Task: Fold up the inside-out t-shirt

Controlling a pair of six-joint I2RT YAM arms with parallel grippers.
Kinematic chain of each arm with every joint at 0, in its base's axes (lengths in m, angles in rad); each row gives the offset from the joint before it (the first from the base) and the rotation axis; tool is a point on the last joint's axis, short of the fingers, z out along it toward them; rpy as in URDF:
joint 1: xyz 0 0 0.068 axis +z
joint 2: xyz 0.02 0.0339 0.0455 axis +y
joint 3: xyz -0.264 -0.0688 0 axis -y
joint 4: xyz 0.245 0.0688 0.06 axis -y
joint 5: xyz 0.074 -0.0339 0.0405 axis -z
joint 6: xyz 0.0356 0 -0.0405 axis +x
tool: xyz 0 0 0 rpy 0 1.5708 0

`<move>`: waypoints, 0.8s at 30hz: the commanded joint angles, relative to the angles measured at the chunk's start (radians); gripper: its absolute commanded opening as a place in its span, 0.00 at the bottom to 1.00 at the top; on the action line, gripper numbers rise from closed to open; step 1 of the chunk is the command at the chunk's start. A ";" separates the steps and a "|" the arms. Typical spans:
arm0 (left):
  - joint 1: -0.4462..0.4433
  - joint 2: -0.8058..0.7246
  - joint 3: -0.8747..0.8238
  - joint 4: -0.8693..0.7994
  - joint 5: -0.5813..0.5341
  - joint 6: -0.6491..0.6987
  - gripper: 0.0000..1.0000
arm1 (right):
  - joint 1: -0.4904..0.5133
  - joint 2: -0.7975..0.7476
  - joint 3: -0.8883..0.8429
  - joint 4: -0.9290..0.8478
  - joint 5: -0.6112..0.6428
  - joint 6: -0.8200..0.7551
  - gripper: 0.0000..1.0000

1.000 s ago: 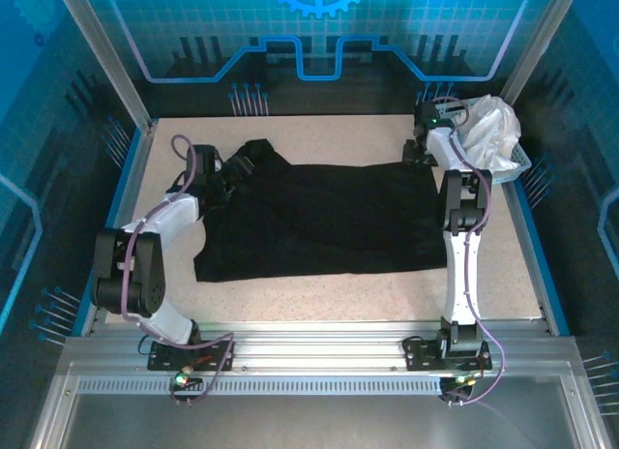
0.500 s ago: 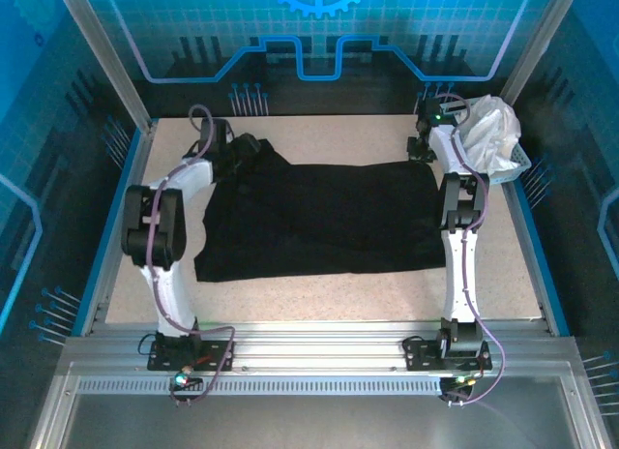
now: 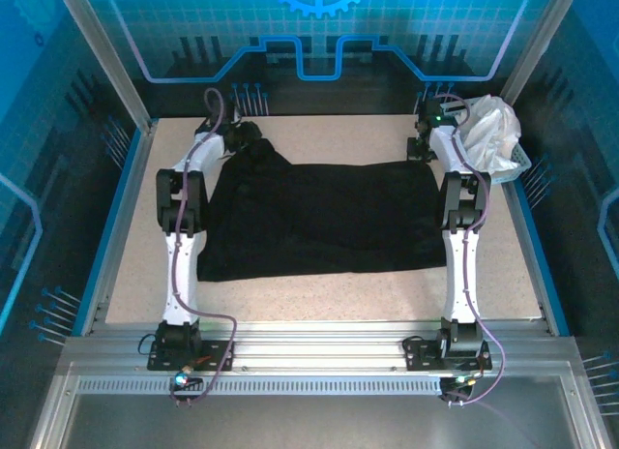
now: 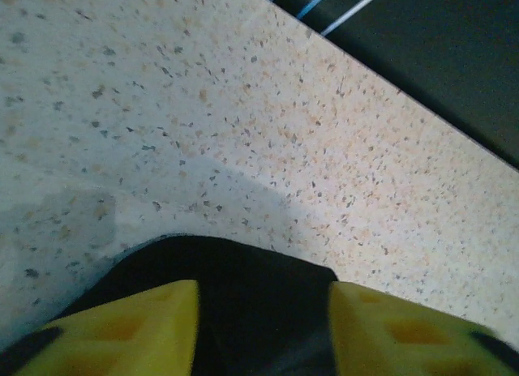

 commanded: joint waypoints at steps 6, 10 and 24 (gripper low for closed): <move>-0.002 0.056 0.139 -0.132 0.058 0.020 0.09 | -0.014 -0.012 -0.028 -0.023 -0.033 -0.017 0.04; 0.004 -0.039 0.070 -0.097 0.072 0.016 0.00 | -0.019 -0.048 -0.046 -0.008 -0.053 -0.014 0.02; 0.018 -0.528 -0.441 0.046 0.117 -0.017 0.00 | -0.032 -0.344 -0.362 0.171 -0.125 -0.042 0.00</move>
